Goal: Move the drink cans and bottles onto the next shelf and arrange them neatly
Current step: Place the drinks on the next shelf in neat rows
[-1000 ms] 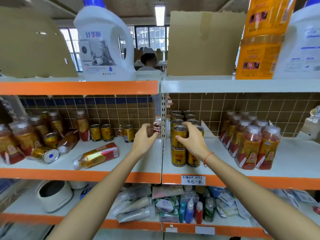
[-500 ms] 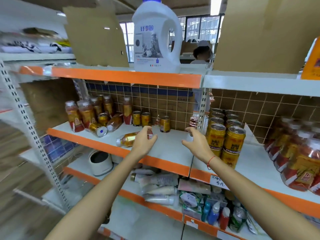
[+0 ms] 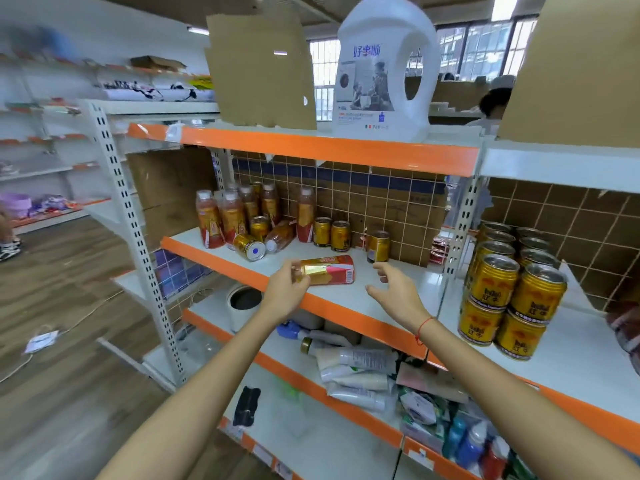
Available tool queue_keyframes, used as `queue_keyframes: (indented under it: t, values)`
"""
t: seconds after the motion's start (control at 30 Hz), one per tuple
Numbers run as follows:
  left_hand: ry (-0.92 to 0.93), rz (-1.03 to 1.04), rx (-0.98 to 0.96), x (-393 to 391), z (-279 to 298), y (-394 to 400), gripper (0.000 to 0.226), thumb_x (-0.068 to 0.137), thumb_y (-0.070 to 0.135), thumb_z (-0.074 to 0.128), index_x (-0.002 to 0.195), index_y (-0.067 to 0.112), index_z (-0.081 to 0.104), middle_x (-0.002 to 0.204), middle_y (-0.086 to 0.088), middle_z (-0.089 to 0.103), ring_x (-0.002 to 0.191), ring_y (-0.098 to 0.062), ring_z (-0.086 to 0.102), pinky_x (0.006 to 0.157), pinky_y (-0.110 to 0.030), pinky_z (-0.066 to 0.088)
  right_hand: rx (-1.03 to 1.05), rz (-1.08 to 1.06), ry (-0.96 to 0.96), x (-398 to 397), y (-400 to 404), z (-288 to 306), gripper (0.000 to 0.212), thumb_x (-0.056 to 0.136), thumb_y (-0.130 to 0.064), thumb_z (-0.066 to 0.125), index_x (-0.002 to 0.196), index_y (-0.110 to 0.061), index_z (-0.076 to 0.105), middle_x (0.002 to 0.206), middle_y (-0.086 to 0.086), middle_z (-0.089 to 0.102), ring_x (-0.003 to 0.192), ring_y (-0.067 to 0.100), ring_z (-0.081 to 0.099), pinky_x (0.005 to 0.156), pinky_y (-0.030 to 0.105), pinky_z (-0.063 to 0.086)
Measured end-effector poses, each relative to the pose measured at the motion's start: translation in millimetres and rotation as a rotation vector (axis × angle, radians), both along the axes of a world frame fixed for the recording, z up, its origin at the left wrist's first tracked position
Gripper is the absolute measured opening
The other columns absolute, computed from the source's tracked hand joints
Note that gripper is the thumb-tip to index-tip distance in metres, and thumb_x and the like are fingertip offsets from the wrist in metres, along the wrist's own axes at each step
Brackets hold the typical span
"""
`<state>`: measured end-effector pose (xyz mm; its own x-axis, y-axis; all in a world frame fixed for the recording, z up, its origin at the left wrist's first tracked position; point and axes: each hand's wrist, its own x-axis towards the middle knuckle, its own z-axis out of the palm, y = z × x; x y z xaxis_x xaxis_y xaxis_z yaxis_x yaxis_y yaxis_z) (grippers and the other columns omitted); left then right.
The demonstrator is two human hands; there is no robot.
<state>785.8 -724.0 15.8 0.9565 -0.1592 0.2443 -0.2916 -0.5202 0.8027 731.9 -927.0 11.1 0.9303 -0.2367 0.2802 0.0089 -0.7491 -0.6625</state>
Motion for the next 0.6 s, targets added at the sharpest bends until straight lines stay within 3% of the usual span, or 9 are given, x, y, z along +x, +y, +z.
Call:
queue_keyframes:
  t: [0.3,0.5,0.6]
  values:
    - [0.011,-0.026,-0.022,42.1,2.9,72.2,0.041,0.095,0.018,0.053,0.134,0.01,0.043,0.119,-0.008,0.056,0.11,-0.02,0.053,0.085,-0.024,0.039,-0.018,-0.012,-0.009,39.2,73.5,6.1,0.044,0.087,-0.012,0.061,0.131,-0.009,0.051,0.125,0.009,0.059,0.113,0.022,0.055,0.086,0.021,0.039]
    - [0.014,-0.02,-0.022,77.3,3.0,137.9,0.038,0.094,0.013,0.054,0.13,0.008,0.046,0.113,-0.007,0.054,0.106,-0.021,0.053,0.089,-0.031,0.044,0.0,0.0,-0.009,69.5,139.5,3.7,0.041,0.086,-0.012,0.061,0.126,-0.006,0.054,0.121,0.012,0.061,0.111,0.026,0.056,0.093,0.034,0.045]
    - [0.026,-0.015,-0.021,86.5,1.5,159.1,0.038,0.093,0.011,0.053,0.13,0.007,0.045,0.114,-0.01,0.054,0.101,-0.018,0.051,0.088,-0.028,0.041,0.015,0.006,-0.002,81.0,161.9,-1.0,0.041,0.087,-0.016,0.061,0.127,-0.008,0.055,0.123,0.011,0.061,0.113,0.026,0.055,0.096,0.036,0.044]
